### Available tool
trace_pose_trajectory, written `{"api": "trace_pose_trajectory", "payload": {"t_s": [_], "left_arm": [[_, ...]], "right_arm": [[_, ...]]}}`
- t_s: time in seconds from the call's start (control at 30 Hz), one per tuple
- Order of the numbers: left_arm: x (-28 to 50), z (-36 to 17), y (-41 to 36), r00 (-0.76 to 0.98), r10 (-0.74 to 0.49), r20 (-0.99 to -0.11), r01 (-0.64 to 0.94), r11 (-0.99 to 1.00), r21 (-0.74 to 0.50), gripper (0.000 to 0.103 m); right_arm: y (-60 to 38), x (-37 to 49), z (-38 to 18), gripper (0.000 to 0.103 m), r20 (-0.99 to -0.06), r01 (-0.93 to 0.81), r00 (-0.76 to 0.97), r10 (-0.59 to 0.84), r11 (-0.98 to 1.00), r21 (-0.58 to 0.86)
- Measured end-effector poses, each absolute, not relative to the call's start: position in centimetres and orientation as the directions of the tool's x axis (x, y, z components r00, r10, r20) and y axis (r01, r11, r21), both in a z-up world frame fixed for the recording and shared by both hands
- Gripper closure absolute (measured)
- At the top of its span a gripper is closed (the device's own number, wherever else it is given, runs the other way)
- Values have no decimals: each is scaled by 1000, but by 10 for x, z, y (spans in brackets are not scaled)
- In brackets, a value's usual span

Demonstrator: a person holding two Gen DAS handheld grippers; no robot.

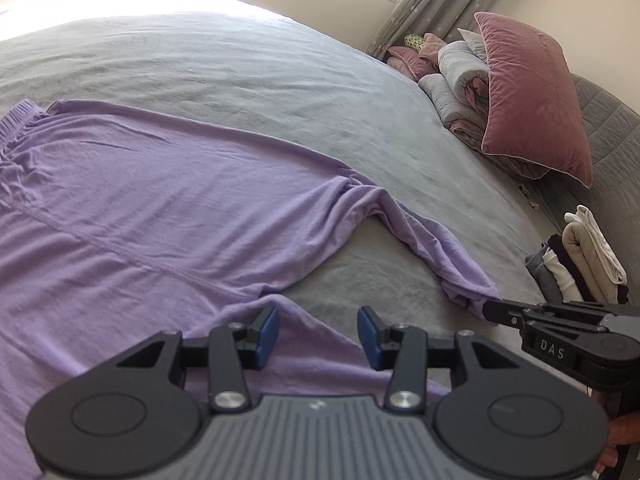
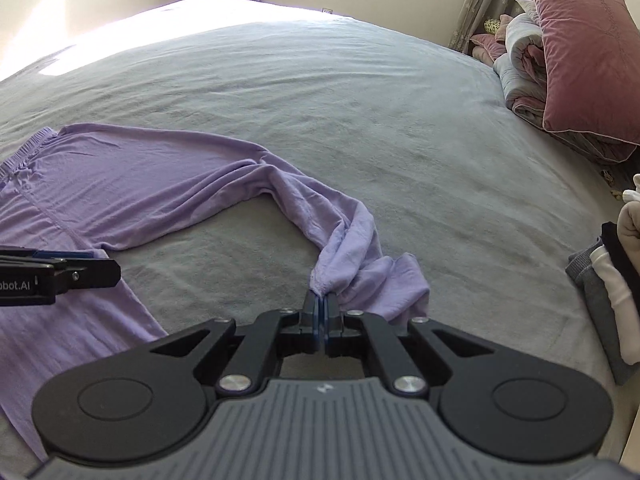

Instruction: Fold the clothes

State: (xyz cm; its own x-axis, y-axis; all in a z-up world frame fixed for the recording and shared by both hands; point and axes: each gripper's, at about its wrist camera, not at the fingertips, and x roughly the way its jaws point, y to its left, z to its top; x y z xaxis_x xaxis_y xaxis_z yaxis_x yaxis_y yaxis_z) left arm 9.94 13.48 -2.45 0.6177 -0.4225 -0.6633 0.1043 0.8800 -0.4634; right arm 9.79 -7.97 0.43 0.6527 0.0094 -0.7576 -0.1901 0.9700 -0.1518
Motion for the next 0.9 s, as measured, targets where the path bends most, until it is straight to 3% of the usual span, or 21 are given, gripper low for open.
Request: {"api": "trace_pose_trajectory", "payload": {"t_s": [0.23, 0.33, 0.5, 0.57, 0.6, 0.9], "left_arm": [[90, -19, 144, 610, -469, -639, 110, 849, -517, 59], [87, -12, 147, 633, -464, -620, 103, 844, -526, 59], [85, -11, 152, 651, -442, -617, 83, 849, -521, 58], [83, -11, 156, 662, -403, -632, 63, 870, -489, 58], [83, -12, 159, 668, -383, -638, 51, 879, -475, 58], [87, -3, 205, 738, -217, -639, -21, 939, -343, 58]], "right_arm": [[-58, 77, 4, 101, -802, -150, 596, -27, 978, -144], [-53, 72, 23, 91, -796, -136, 605, -32, 980, -142], [-51, 76, 59, 85, -760, -135, 650, -16, 981, -137], [-53, 82, 66, 68, -747, -135, 665, 0, 983, -120], [-54, 86, 67, 65, -740, -136, 672, 8, 984, -112], [-59, 152, 34, 65, -729, -178, 666, 159, 983, 51]]}}
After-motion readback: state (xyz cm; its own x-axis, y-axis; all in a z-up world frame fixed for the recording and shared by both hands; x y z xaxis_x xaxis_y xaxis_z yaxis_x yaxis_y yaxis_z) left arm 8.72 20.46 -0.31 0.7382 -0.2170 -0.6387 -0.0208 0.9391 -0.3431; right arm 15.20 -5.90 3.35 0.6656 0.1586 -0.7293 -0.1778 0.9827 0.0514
